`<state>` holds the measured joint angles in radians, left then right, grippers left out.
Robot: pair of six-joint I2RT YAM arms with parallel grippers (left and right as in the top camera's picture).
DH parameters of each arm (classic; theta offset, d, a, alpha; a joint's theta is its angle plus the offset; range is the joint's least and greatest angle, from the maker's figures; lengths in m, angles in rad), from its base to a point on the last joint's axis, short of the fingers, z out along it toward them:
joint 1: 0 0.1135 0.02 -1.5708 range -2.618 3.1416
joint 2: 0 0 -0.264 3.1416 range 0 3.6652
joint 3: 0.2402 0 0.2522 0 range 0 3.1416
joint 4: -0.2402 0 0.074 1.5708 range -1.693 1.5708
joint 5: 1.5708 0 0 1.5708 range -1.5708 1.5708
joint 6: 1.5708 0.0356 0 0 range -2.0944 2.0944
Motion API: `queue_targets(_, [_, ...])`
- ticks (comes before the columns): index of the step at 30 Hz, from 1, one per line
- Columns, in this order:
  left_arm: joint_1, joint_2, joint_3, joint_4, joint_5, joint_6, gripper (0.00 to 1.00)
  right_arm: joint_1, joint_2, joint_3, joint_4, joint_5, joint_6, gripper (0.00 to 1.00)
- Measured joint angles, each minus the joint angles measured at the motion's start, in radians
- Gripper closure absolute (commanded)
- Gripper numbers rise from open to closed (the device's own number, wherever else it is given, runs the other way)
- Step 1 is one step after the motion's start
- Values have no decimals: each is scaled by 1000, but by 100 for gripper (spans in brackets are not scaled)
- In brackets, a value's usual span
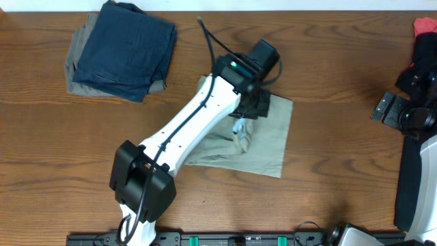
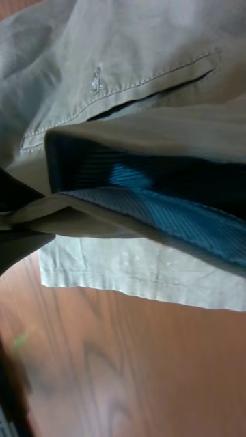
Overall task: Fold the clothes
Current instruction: 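Lift the left end and fold it rightward over the pants, then release the fold and regrasp the folded pants' left edge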
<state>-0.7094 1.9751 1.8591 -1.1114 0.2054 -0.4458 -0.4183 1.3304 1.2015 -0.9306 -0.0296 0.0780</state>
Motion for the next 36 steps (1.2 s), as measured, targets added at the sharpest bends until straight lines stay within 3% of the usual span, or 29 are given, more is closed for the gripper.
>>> queue_targets(23, [-68, 169, 0, 156, 120, -73, 92, 0, 0, 0, 0, 0, 0, 1])
queue_targets(24, [-74, 175, 0, 164, 124, -76, 83, 0, 0, 0, 0, 0, 0, 1])
queue_targets(26, [-87, 185, 0, 180, 133, -81, 44, 0, 0, 0, 0, 0, 0, 1])
queue_targets(27, [-92, 190, 0, 182, 137, -82, 32, 0, 0, 0, 0, 0, 0, 1])
queue_targets(36, [-106, 197, 0, 182, 155, -86, 31, 0, 0, 0, 0, 0, 0, 1])
